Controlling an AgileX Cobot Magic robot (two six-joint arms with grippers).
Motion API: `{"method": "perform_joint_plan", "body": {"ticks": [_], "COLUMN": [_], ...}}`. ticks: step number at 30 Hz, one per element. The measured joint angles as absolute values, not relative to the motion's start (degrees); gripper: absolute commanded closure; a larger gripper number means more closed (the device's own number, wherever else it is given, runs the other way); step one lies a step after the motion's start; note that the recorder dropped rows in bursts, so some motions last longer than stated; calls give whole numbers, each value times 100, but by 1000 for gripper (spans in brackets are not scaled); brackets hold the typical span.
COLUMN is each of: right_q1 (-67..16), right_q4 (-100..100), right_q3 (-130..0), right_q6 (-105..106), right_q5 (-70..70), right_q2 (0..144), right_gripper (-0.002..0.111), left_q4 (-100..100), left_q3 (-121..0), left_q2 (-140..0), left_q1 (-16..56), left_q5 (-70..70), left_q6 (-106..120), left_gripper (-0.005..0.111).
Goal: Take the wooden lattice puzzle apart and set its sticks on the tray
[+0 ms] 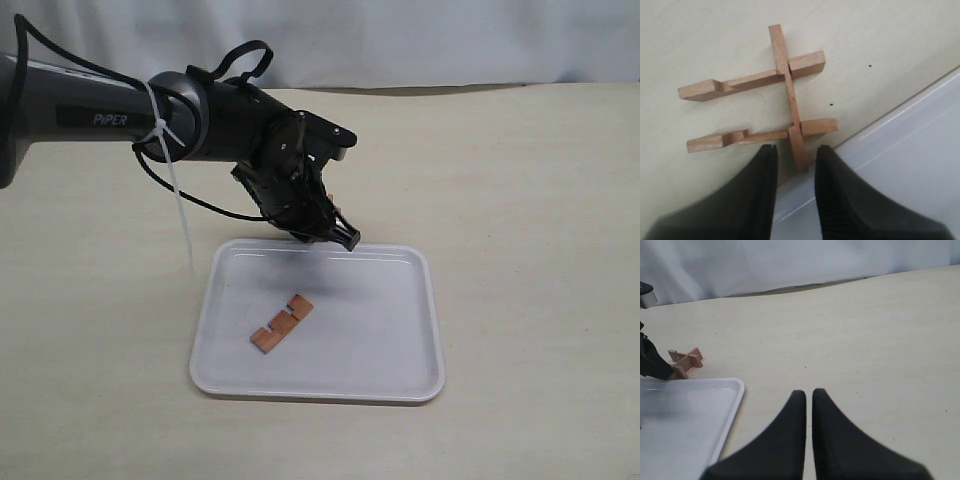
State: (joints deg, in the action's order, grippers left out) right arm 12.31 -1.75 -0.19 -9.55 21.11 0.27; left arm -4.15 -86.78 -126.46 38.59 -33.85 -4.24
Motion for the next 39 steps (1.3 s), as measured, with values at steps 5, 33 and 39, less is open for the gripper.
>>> {"method": "perform_joint_plan", "body": {"ticks": [5,33,39], "right_q1": [1231,1231,1231], "right_q4": [-175,-175,-175], "right_q3": [-19,-19,-19], "right_q6": [-955,-955,-955], "right_q5": [2111,2111,2111], "right_q2": [27,27,27], "right_gripper": [104,104,104], "left_q4": [-415,-415,-415], "left_q3": [-8678,-8678,-8678], "left_q2": [-12646,-12646,-12646], "left_q1": [3859,3859,3859], "left_q5": [-3385,-3373,-3339], "left_q6": [-428,-520,-572], "left_gripper": [81,58,79]}}
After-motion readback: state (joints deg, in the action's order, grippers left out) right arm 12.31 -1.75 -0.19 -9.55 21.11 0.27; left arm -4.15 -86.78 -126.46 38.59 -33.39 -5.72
